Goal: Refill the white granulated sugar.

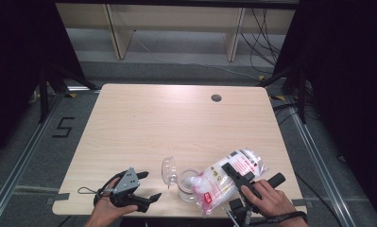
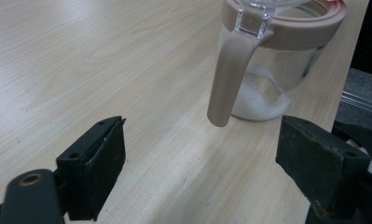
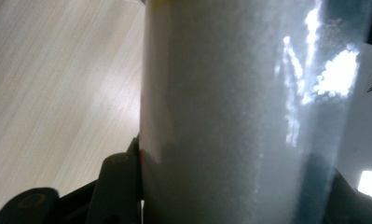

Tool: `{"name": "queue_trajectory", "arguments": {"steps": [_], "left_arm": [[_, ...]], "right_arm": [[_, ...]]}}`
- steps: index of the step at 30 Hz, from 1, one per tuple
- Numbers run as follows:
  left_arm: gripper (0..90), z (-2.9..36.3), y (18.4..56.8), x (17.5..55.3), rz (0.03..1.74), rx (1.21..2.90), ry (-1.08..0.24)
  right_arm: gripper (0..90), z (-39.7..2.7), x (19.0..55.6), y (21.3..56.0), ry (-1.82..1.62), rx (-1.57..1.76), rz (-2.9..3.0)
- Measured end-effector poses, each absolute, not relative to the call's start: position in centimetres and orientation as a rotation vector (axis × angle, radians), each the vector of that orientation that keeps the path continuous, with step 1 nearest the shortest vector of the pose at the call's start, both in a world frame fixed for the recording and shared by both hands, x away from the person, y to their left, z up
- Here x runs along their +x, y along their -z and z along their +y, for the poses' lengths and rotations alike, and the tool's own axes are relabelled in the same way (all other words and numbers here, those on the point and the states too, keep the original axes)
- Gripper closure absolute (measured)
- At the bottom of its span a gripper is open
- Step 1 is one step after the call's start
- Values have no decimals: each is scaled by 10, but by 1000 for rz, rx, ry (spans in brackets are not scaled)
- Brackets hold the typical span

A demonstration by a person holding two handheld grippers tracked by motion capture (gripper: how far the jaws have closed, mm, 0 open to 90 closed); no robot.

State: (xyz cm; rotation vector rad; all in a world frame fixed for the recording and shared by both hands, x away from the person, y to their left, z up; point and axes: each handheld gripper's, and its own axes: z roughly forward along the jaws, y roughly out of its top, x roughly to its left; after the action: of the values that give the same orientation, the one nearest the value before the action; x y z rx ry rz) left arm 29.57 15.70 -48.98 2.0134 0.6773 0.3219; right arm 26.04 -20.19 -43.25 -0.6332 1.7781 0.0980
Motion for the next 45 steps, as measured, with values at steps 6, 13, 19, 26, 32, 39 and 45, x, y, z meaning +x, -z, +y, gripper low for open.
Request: {"name": "queue_trajectory", "arguments": {"steps": [6,13,19,26,32,39,45], "left_arm": [[154,158,489,297,666,2032,-335],[154,158,490,296,671,2029,-332],[154,158,490,296,671,2030,-332],[154,158,489,296,671,2029,-331],[154,158,489,296,671,2030,-330],[154,157,490,296,672,2016,-326],[154,158,489,297,666,2033,-335]], "right_arm": [[542,-202,260,432,-96,-635,1776],[543,-202,260,432,-90,-634,1781],[544,-202,260,432,-85,-635,1779],[546,-202,260,431,-79,-640,1776],[547,-202,260,431,-90,-636,1774],[548,-202,259,430,-85,-640,1775],[549,-202,260,431,-94,-642,1769]]}}
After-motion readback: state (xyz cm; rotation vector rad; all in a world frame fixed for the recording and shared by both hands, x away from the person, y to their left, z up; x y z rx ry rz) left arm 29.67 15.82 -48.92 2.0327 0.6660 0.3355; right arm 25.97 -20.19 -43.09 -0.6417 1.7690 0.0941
